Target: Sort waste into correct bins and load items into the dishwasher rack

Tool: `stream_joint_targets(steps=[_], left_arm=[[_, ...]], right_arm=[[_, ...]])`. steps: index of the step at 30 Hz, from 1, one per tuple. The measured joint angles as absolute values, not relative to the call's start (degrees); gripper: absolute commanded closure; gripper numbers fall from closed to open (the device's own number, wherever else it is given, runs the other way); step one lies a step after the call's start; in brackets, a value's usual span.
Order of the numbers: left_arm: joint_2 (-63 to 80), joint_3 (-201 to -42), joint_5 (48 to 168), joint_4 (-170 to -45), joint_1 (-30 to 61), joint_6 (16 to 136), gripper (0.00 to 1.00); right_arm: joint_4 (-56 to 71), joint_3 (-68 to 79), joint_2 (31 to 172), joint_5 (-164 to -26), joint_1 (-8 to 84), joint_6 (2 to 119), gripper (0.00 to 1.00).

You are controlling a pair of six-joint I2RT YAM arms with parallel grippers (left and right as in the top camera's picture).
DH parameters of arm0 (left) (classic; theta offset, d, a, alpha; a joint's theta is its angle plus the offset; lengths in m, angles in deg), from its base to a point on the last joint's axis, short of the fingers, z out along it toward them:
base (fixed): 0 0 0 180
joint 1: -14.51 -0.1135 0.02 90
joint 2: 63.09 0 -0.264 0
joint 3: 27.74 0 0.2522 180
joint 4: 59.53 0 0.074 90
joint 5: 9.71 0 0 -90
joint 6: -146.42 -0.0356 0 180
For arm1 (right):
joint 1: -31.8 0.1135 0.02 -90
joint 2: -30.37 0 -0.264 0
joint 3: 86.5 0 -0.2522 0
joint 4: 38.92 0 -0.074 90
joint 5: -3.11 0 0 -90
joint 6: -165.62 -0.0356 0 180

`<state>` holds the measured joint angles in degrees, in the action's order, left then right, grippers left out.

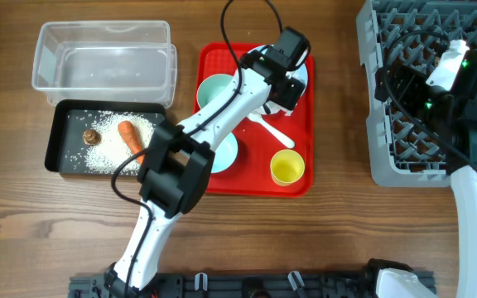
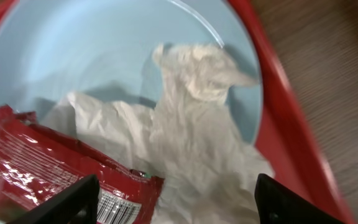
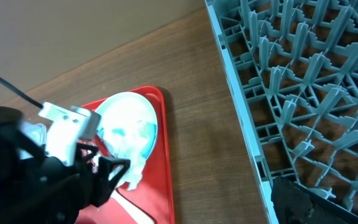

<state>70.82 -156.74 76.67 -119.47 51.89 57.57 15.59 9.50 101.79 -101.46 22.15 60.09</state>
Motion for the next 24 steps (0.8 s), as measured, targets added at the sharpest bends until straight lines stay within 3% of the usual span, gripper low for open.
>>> stream_joint_targets(steps=[5,11,17,24], left_arm=[[71.39,-156.74,77.35,-120.03,51.89,54.64,0.19],[71.87,-156.74,78.71,-119.09,51.89,51.84,0.11],[75.39,-156.74,78.9,-117.72,51.89,49.46,0.18],[76.44,-156.74,79.32,-114.9,51.91,48.25,0.6]], right_arm=[[15.59,9.5,101.79,-101.46,22.15,60.09,0.02],[15.59,9.5,101.79,-101.46,22.15,60.09,0.02],[15.59,9.5,101.79,-101.46,22.15,60.09,0.02],[15.59,9.5,101.79,-101.46,22.15,60.09,0.02]])
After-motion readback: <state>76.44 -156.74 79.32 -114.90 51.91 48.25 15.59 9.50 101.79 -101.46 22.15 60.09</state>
